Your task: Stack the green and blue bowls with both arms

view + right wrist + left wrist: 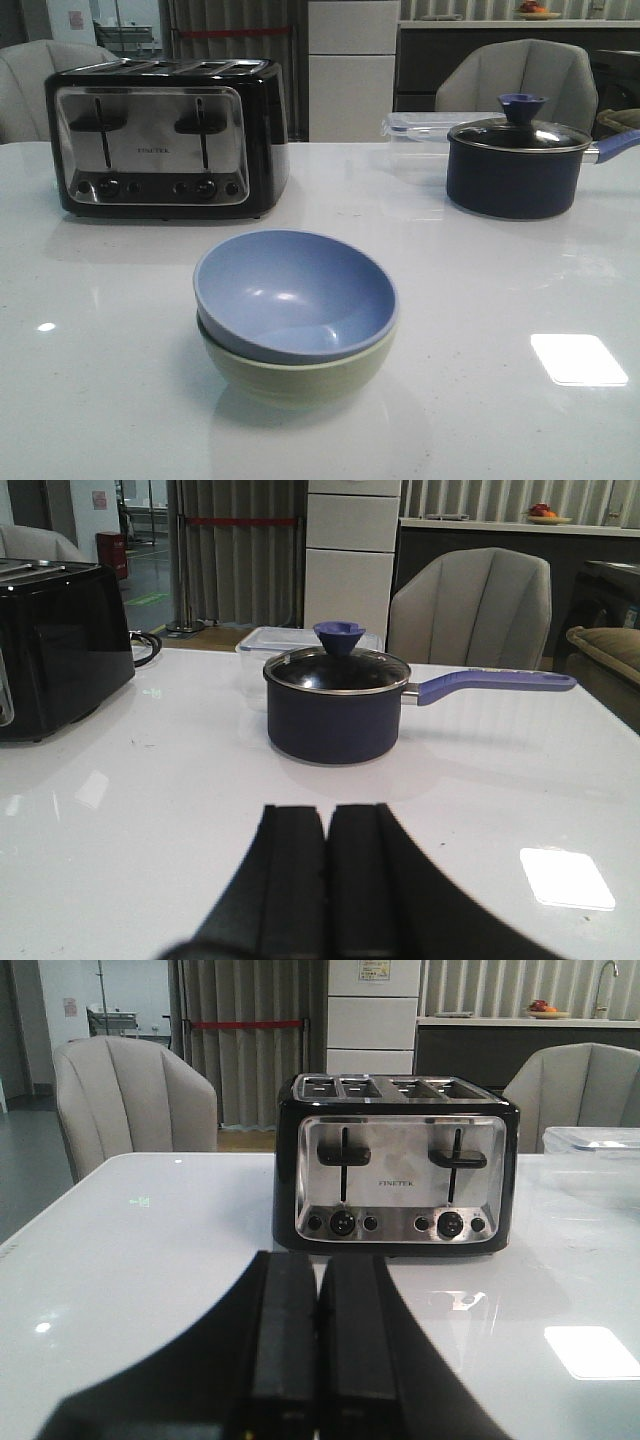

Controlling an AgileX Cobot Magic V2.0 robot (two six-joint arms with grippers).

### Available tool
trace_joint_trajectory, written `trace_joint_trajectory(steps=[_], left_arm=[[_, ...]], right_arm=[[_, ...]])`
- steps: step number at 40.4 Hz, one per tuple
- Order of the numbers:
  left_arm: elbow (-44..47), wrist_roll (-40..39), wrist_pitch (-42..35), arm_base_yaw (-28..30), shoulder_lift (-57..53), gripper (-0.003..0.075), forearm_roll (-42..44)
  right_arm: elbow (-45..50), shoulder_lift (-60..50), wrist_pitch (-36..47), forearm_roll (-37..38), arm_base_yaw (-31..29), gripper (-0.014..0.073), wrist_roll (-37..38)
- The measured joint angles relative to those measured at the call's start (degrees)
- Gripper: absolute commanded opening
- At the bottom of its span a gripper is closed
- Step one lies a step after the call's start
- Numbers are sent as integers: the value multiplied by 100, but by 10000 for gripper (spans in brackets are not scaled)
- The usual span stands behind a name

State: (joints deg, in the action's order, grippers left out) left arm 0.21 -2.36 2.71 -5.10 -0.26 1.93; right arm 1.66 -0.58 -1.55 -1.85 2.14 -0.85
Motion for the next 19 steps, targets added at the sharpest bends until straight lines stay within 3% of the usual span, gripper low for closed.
trace_joint_trajectory(steps=[19], left_arm=[[0, 0, 0, 0, 0, 93, 0]], right_arm=[[0, 0, 0, 33, 0, 57, 34]])
